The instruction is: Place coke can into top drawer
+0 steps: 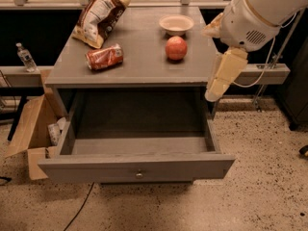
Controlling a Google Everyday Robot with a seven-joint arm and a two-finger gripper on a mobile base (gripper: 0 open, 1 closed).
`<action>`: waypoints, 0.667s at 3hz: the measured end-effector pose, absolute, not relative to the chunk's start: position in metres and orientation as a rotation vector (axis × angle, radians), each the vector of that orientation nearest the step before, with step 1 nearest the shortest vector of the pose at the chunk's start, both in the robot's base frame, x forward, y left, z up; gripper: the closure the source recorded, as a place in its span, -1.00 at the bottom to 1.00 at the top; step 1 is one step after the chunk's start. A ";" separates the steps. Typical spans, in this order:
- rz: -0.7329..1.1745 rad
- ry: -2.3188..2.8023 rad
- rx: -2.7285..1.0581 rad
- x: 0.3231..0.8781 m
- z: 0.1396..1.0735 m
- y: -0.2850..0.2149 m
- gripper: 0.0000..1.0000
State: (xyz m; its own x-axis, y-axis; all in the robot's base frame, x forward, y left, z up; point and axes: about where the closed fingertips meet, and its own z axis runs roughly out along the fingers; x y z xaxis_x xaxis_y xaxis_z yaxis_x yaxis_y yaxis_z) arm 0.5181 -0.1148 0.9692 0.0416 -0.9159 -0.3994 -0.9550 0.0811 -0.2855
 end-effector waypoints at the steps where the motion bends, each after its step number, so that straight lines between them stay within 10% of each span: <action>1: 0.030 1.829 -1.911 0.542 0.969 -0.089 -1.00; 2: -0.076 1.755 -2.038 0.601 0.960 -0.033 -1.00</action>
Offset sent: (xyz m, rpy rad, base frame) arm 0.1368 0.1316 -0.0135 -0.2621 -0.1381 0.2095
